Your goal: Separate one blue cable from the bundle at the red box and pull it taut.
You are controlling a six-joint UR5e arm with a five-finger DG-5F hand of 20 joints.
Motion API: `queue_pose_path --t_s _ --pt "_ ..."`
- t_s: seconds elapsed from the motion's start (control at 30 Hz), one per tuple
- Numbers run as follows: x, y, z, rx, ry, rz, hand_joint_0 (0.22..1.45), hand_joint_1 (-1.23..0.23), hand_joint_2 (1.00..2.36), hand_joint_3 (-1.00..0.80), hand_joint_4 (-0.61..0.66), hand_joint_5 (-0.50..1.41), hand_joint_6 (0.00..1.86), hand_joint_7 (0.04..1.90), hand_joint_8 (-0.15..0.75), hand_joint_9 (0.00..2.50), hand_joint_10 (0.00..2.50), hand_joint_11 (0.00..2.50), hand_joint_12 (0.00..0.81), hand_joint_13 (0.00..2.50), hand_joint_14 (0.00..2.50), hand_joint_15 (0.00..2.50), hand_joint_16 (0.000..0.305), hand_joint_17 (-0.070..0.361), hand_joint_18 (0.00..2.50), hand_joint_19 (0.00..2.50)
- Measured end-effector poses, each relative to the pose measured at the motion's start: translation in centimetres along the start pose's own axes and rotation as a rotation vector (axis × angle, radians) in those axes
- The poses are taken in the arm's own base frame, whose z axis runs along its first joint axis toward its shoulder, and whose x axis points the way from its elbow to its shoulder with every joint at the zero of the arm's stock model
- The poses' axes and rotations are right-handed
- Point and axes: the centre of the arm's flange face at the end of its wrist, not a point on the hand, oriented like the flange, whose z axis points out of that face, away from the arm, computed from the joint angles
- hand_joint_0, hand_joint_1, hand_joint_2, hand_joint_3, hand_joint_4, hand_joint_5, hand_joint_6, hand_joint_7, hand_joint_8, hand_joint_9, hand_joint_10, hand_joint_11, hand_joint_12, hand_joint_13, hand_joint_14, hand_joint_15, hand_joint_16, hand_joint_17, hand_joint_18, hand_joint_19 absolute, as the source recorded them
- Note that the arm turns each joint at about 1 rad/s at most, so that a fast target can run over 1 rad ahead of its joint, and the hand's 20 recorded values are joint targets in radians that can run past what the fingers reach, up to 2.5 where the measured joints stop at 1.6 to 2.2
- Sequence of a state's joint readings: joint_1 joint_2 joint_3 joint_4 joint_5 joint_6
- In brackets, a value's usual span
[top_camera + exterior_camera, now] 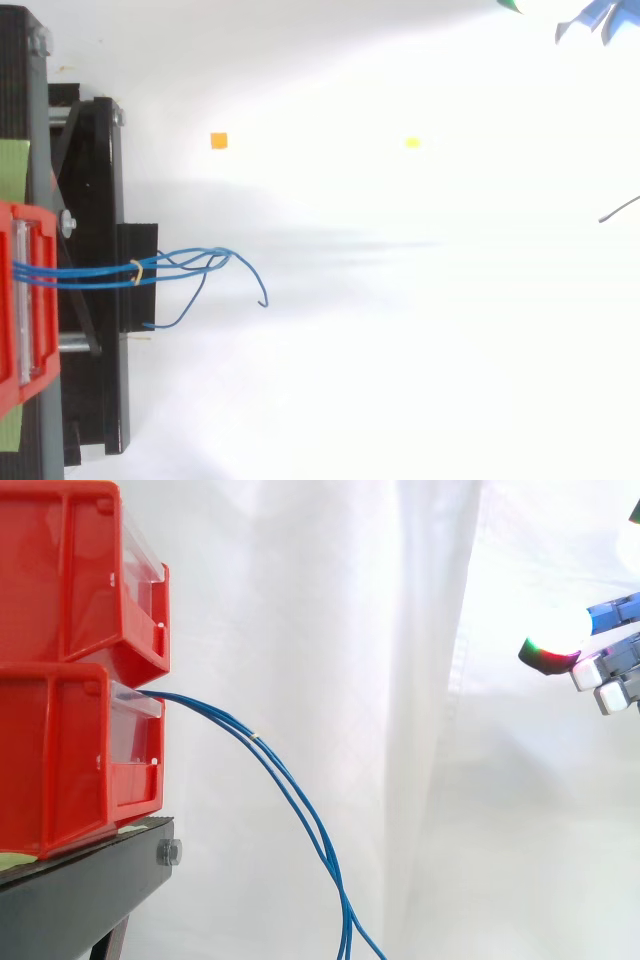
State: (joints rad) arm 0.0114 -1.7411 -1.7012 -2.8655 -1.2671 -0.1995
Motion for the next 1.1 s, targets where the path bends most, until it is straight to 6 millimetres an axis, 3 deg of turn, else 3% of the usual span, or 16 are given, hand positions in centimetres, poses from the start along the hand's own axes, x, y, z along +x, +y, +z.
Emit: queue_pose_path --t_s 0.67,1.1 --pt "0.34 0.06 0.00 -0.001 0.006 0.000 0.57 -0.61 1.00 -0.44 0.23 -0.21 0.50 0.80 0.349 0.64 0.01 0.52 0.417 0.67 0.02 0.50 0.053 0.119 0.78 0.71" --pt "0.38 0.07 -0.01 -0.001 0.008 0.001 0.53 -0.54 1.00 -0.50 0.22 -0.22 0.50 0.80 0.343 0.60 0.01 0.52 0.412 0.52 0.01 0.43 0.053 0.118 0.56 0.59"
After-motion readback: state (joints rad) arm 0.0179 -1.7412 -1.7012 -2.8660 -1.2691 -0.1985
